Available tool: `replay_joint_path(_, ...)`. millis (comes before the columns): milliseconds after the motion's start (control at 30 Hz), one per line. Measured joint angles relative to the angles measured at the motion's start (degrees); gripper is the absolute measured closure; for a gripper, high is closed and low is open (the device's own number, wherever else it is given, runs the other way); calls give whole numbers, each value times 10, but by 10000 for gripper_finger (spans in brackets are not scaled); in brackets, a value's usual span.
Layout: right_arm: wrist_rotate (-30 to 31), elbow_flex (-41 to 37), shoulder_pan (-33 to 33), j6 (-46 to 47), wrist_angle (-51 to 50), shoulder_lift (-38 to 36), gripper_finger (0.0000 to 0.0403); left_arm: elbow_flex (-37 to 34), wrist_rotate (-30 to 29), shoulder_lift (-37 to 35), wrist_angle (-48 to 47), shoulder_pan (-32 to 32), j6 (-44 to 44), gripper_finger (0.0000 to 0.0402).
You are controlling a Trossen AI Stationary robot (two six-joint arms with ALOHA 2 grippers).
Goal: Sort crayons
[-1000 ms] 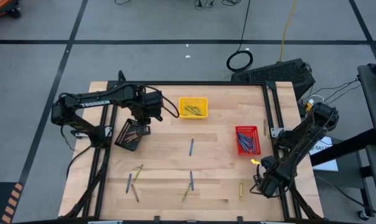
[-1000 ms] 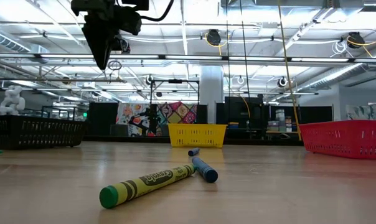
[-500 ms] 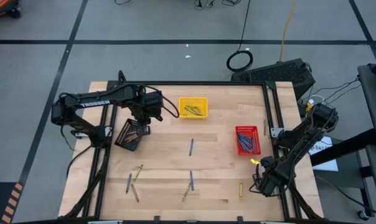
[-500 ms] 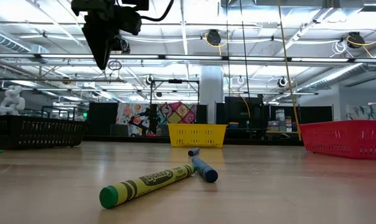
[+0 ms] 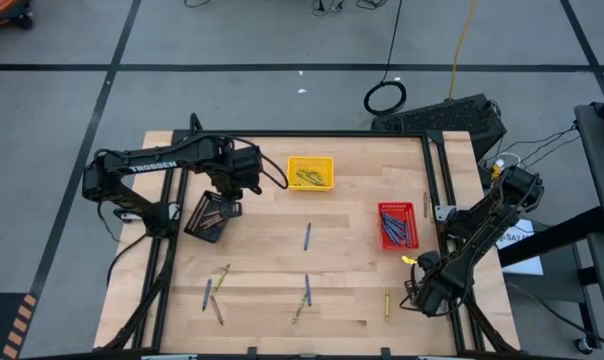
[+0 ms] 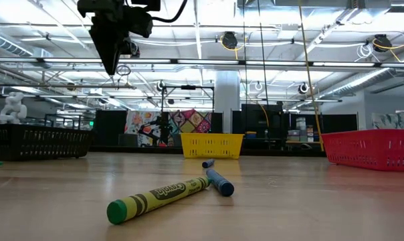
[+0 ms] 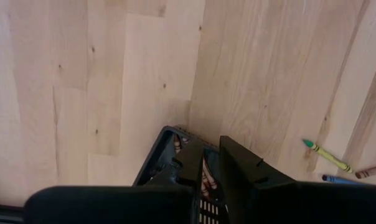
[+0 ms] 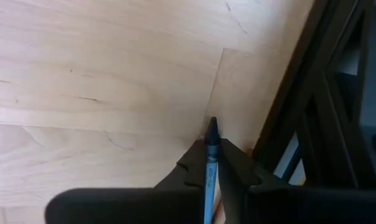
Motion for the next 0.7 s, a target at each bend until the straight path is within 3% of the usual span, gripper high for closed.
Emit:
replay_joint_path(300, 2, 0, 0, -2, 3, -2, 401, 0, 0, 0, -1, 0, 0, 356)
replay_joint_path(700, 66, 7, -1, -15, -1, -35, 402, 0, 0, 0, -1, 0, 0, 356)
